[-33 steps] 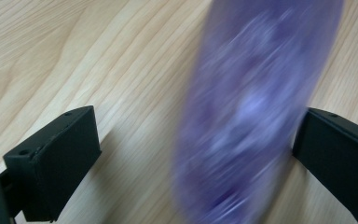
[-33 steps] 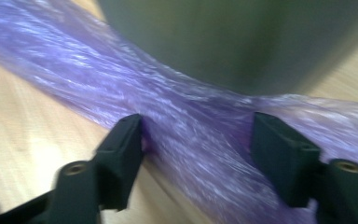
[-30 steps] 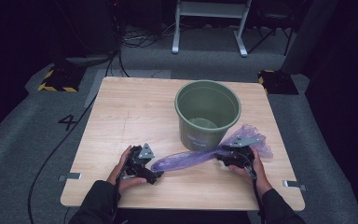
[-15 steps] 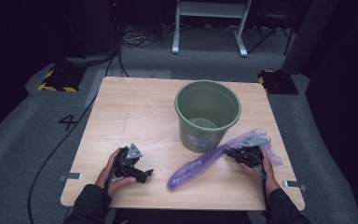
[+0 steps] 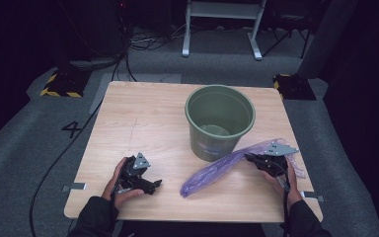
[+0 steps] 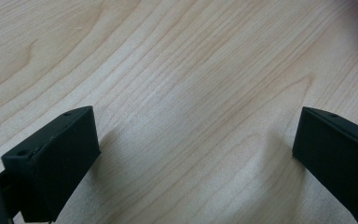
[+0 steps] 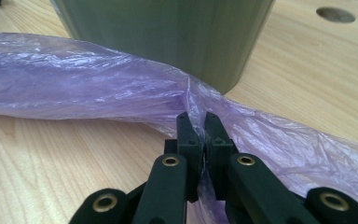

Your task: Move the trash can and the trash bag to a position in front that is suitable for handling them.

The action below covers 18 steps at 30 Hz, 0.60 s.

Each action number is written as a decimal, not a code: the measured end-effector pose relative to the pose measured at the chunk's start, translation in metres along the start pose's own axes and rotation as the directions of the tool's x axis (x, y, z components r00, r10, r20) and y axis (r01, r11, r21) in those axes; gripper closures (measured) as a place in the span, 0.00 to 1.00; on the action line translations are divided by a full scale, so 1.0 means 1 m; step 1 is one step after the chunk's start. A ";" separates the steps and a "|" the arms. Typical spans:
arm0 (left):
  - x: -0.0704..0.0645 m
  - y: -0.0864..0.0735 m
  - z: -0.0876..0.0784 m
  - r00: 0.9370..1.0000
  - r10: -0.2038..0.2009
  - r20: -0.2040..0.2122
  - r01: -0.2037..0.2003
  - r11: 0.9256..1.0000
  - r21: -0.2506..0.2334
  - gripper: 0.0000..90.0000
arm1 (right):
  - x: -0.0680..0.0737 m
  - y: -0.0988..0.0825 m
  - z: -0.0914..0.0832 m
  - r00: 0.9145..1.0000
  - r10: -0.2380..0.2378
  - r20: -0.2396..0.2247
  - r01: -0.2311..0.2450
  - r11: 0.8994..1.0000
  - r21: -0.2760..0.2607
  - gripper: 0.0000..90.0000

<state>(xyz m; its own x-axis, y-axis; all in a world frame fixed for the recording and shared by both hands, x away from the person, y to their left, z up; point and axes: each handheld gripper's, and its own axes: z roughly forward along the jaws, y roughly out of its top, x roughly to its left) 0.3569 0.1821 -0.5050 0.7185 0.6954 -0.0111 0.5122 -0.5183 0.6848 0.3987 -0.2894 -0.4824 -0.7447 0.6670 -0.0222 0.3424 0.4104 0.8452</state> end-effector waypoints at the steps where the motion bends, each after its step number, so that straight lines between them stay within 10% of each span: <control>1: 0.001 0.001 0.001 1.000 0.004 0.000 -0.004 1.000 0.001 0.00 | 0.000 0.000 -0.001 1.000 -0.003 -0.003 0.003 1.000 -0.007 0.98; 18: 0.001 0.004 0.004 1.000 -0.001 -0.005 0.001 1.000 -0.004 0.00 | 0.005 0.014 -0.029 0.999 -0.036 -0.005 0.035 0.988 -0.150 0.98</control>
<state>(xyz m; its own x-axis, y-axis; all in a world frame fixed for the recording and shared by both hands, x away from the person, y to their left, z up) 0.3621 0.1786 -0.5052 0.7155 0.6986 -0.0078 0.5110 -0.5156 0.6877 0.3831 -0.2978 -0.4551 -0.7598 0.6483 -0.0498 0.2261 0.3353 0.9146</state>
